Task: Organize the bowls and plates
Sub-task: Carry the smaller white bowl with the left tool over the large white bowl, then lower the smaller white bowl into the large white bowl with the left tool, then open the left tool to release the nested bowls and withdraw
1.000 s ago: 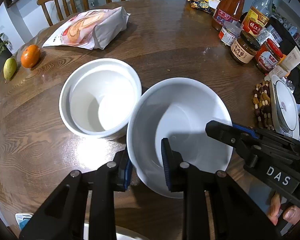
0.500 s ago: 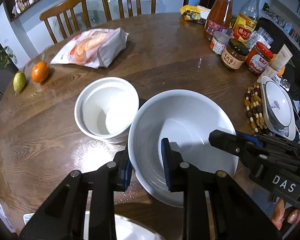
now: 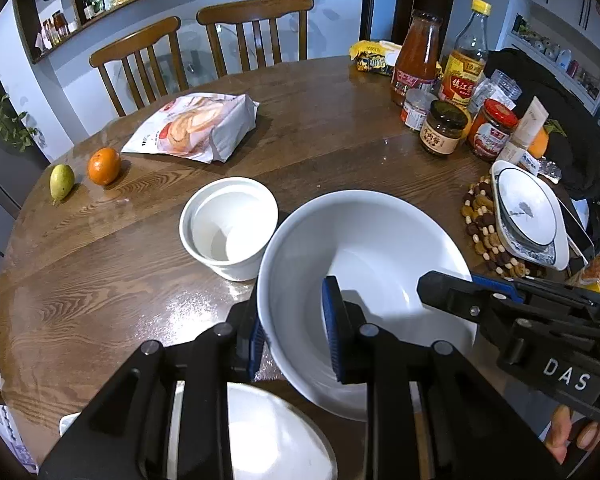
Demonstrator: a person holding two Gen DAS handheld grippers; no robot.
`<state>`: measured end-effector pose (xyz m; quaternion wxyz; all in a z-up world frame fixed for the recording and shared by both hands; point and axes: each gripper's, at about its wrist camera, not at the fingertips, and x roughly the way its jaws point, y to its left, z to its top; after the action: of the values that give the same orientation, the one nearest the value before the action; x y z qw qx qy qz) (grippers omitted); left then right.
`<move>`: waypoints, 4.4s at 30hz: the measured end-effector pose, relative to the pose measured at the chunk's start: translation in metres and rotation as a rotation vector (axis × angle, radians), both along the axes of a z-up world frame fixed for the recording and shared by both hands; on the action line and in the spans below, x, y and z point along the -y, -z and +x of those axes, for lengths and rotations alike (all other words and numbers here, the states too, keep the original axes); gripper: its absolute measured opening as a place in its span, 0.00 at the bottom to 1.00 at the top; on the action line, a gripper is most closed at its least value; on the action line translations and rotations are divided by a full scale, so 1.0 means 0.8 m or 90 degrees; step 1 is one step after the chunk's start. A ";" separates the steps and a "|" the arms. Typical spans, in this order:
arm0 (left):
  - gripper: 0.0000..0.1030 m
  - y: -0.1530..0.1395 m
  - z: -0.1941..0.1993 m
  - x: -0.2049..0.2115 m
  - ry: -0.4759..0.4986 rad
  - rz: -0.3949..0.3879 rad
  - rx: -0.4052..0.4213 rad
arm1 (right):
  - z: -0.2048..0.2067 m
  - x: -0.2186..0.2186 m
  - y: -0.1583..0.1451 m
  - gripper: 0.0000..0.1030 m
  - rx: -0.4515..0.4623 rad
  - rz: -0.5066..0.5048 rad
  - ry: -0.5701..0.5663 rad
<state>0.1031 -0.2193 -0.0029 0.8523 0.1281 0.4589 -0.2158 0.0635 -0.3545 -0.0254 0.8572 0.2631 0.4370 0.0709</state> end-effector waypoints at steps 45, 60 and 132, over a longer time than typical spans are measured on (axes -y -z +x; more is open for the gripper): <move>0.22 0.004 -0.076 -0.124 -0.126 -0.001 -0.009 | -0.034 -0.118 0.007 0.18 -0.019 -0.018 -0.146; 0.23 0.039 -0.068 -0.145 -0.151 0.000 -0.064 | -0.026 -0.142 0.029 0.18 -0.056 -0.048 -0.182; 0.99 0.011 -0.087 -0.161 -0.200 0.028 -0.012 | -0.053 -0.113 0.003 0.57 -0.038 -0.057 -0.096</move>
<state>0.0338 -0.0906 -0.0120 0.8681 0.0710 0.4861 -0.0713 0.0208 -0.2643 -0.0278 0.8468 0.1933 0.4838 0.1076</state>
